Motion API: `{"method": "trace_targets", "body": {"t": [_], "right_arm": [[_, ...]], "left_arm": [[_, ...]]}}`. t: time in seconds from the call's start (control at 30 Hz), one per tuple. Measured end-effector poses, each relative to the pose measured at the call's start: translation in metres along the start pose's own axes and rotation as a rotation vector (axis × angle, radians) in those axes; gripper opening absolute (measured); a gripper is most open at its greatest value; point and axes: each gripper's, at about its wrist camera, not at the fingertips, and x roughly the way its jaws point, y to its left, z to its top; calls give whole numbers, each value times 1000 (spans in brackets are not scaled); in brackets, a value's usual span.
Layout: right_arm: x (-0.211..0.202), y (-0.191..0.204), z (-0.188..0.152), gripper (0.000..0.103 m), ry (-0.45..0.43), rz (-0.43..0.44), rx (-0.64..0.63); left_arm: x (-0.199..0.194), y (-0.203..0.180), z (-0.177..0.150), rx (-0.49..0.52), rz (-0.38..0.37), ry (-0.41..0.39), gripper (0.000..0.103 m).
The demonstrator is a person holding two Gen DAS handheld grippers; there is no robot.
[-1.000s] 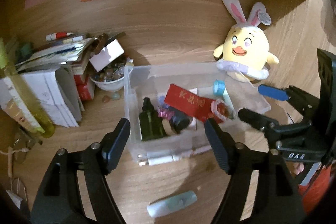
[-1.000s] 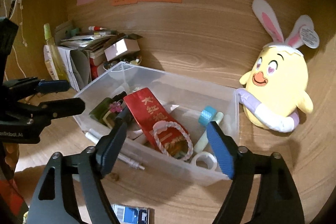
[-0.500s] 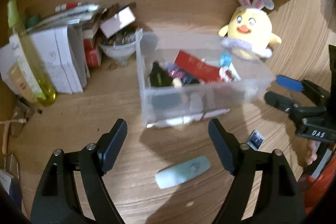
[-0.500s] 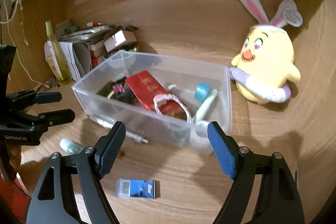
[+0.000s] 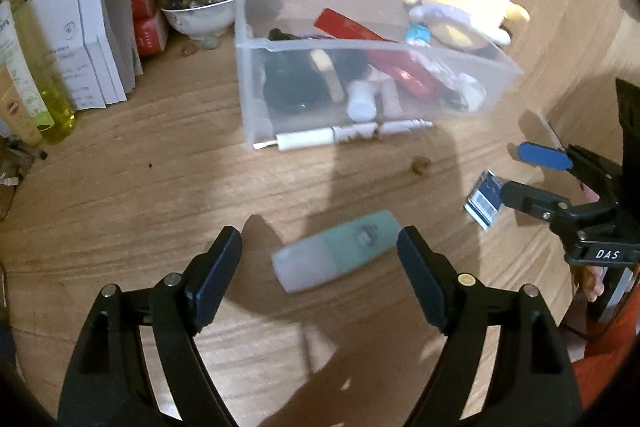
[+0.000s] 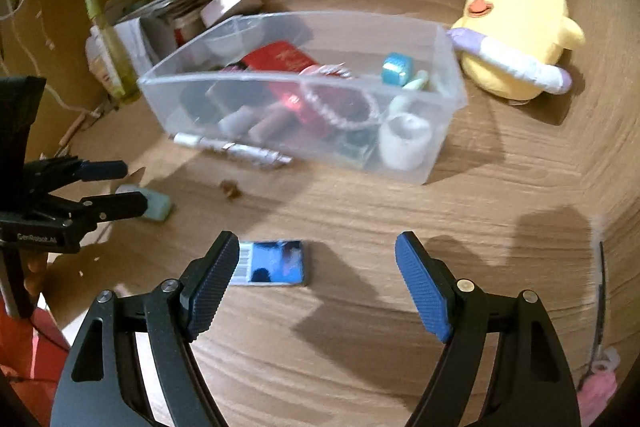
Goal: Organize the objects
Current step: 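Grasp mint-green bottle with left gripper while right gripper grasps blue barcode card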
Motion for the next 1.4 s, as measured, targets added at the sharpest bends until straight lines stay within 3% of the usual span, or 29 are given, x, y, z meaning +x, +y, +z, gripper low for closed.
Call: {"method": "trace_targets", "body": {"t": [0.1, 0.57, 0.77, 0.9, 1.0, 1.07, 1.4], "right_arm": [[3, 8, -3, 82, 16, 17, -19], [13, 28, -10, 84, 50, -5, -94], [13, 30, -9, 68, 36, -20, -108], [13, 28, -7, 50, 26, -31, -105], [12, 24, -5, 45, 24, -8, -75], [11, 22, -6, 45, 19, -2, -63], [0, 22, 2, 45, -34, 5, -59]], "left_arm": [[-2, -3, -4, 8, 4, -6, 91], [10, -12, 1, 81, 31, 18, 91], [8, -17, -1, 126, 65, -2, 69], [6, -24, -2, 161, 42, -7, 44], [5, -29, -4, 179, 32, -13, 30], [5, -31, -4, 184, 29, -15, 25], [2, -23, -3, 121, 11, -29, 25]]}}
